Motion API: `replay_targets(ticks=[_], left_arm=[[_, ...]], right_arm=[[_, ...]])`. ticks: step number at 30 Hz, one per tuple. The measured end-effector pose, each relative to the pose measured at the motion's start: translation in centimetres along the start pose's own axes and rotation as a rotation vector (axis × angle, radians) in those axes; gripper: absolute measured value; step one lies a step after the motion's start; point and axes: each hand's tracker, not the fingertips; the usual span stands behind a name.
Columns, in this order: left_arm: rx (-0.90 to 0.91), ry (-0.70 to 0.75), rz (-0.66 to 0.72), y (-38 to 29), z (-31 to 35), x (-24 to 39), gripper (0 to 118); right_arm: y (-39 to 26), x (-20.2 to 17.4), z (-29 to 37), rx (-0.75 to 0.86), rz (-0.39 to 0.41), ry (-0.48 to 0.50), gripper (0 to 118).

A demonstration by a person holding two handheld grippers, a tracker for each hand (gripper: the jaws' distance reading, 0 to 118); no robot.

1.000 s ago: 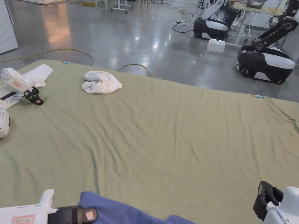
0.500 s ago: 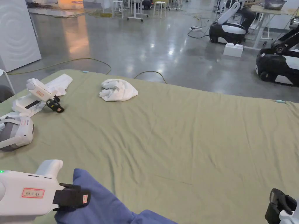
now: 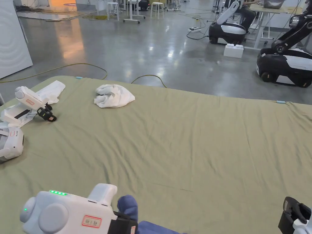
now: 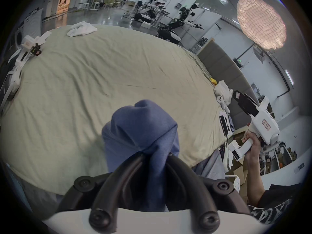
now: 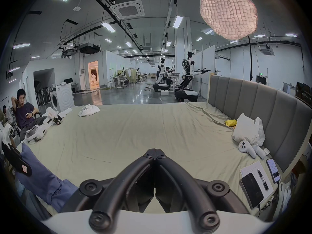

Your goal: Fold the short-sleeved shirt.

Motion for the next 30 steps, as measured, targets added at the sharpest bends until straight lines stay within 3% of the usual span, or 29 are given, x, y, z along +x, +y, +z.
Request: replay_targets(ticks=[6,17,19,22,23,28,29,30], left_arm=[[-0.043,-0.070,-0.022,-0.5,-3.8,3.6,13],[-0.162,-0.009,-0.012,-2.1,-14.3,4.8,16],[-0.177,-0.016,0.000,-2.2,-14.1,5.3,26],[-0.175,-0.105,0.022,-2.0,-12.5,4.8,61],[-0.161,-0.114,0.027,-1.7,-11.5,4.6,65],[-0.057,-0.079,0.070,-0.6,-8.6,1.9,63],[-0.045,-0.046,0.066,-0.5,-8.5,1.4,60],[-0.044,-0.026,0.069,-0.6,-8.8,1.0,49]], right_arm=[[-0.4,1.0,0.3,-0.007,-0.008,-0.022,0],[-1.0,1.5,0.5,-0.024,-0.019,-0.031,0],[-1.0,1.5,0.5,-0.028,-0.018,-0.031,0],[-1.1,1.6,0.6,-0.031,-0.015,-0.031,0],[-1.1,1.7,0.6,-0.031,-0.013,-0.033,0],[-0.8,2.0,0.8,-0.025,-0.018,-0.035,0],[-0.7,2.0,0.9,-0.023,-0.019,-0.036,0],[-0.7,1.9,0.9,-0.021,-0.020,-0.035,0]])
